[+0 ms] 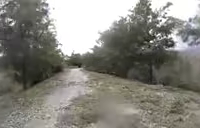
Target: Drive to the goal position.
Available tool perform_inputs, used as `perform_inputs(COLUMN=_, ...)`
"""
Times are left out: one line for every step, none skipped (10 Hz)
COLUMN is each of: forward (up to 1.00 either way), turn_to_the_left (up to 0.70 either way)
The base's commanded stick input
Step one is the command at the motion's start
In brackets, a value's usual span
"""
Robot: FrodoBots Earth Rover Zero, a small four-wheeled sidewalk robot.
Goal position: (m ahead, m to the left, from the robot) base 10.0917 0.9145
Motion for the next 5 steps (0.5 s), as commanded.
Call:
perform_inputs(forward=0.85, turn_to_the_left=0.00)
perform_inputs(forward=0.85, turn_to_the_left=0.00)
perform_inputs(forward=0.85, turn_to_the_left=0.00)
perform_inputs(forward=0.85, turn_to_the_left=0.00)
perform_inputs(forward=0.85, turn_to_the_left=0.00)
